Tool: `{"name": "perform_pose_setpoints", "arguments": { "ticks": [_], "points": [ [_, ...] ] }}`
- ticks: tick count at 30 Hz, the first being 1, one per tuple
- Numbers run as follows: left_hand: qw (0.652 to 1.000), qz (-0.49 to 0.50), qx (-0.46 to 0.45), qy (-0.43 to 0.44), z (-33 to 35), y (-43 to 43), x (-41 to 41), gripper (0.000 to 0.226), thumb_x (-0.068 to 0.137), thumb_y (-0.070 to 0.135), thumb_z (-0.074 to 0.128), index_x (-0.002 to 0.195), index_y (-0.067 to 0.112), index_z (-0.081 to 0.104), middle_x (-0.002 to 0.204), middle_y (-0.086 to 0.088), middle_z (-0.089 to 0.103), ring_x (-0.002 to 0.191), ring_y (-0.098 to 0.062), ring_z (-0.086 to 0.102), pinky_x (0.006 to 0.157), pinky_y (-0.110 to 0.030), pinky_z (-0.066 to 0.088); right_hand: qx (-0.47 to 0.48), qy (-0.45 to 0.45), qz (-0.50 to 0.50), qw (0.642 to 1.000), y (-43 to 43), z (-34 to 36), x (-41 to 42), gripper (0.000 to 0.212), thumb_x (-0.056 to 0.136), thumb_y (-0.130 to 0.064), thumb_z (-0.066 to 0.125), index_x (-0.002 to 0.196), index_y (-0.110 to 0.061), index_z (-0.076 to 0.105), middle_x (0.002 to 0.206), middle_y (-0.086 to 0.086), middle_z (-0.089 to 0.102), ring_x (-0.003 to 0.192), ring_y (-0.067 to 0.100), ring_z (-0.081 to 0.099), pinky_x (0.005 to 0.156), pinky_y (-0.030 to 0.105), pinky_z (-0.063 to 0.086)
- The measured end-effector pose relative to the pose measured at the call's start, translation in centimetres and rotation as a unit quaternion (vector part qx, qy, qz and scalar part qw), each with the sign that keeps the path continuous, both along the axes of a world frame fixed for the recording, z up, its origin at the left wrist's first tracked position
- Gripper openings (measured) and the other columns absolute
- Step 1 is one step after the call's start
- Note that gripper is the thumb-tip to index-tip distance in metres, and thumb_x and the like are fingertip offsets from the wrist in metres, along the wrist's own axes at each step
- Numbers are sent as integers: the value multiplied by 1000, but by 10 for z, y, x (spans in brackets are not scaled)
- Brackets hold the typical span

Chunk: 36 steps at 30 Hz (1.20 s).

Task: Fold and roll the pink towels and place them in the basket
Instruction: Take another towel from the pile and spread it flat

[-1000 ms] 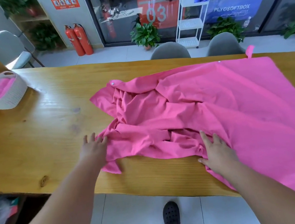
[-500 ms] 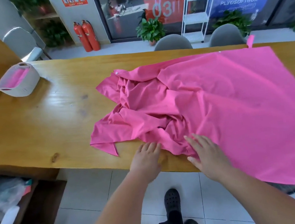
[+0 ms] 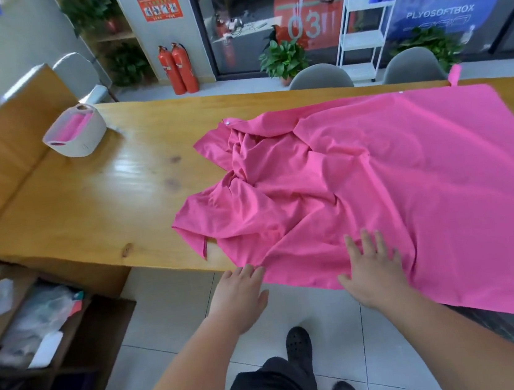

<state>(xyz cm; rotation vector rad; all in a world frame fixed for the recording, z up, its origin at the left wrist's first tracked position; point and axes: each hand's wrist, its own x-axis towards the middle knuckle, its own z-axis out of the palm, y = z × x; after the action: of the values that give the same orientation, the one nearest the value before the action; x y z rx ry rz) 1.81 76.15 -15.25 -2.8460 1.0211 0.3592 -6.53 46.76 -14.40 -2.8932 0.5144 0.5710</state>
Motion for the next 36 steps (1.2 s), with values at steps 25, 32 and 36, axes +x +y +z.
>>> {"name": "perform_pose_setpoints", "arguments": {
  "ticks": [25,32,36],
  "points": [
    [995,95,10,10,-17,269,266,77,101,65,45,161,21,29,162,-7,35,148,-28,40,125,-46,27,-26,-53,71,996,225,-7,267,93,93,-76,49,166,-36,8,162,4,35,144,32,40,113,52,43],
    [989,73,-70,-103,-24,280,305,42,92,42,64,124,15,64,124,-10,60,115,-35,61,109,-48,42,-67,-43,132,988,271,-21,278,61,88,-70,60,137,-34,54,136,1,50,122,29,51,101,46,49],
    [973,-11,-172,-156,-29,266,296,37,94,32,63,127,15,65,129,-10,59,115,-36,57,99,-48,45,-2,-55,264,963,284,-19,272,60,94,-77,34,101,-29,71,94,-4,66,89,26,64,76,39,49]
  ]
}}
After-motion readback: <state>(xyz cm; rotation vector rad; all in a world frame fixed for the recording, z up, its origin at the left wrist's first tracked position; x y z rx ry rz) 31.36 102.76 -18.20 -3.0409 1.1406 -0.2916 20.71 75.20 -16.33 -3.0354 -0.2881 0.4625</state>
